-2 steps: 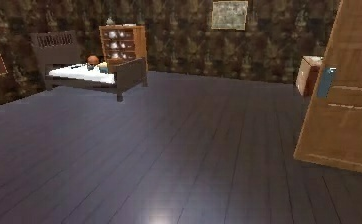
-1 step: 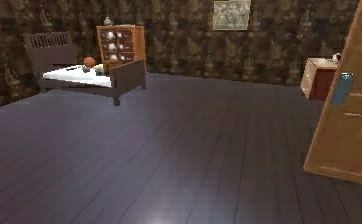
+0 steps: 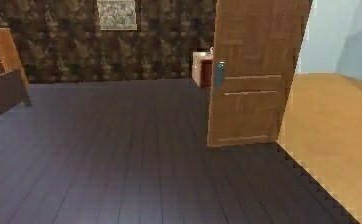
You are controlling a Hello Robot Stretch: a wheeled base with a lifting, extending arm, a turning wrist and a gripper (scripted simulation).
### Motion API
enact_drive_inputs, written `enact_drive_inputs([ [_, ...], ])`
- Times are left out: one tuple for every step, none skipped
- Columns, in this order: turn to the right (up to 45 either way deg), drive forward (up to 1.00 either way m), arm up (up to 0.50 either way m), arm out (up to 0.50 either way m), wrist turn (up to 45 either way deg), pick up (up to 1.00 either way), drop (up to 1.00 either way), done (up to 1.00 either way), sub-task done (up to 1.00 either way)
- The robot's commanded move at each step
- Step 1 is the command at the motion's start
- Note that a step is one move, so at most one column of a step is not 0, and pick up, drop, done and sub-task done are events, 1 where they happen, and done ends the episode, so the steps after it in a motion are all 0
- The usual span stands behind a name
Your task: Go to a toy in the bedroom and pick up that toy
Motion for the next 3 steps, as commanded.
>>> enact_drive_inputs([
  [0.0, 0.40, 0.00, 0.00, 0.0, 0.00, 0.00, 0.00, 0.00],
  [21.0, 0.00, 0.00, 0.00, 0.0, 0.00, 0.00, 0.00, 0.00],
  [0.0, 0.50, 0.00, 0.00, 0.0, 0.00, 0.00, 0.00, 0.00],
])
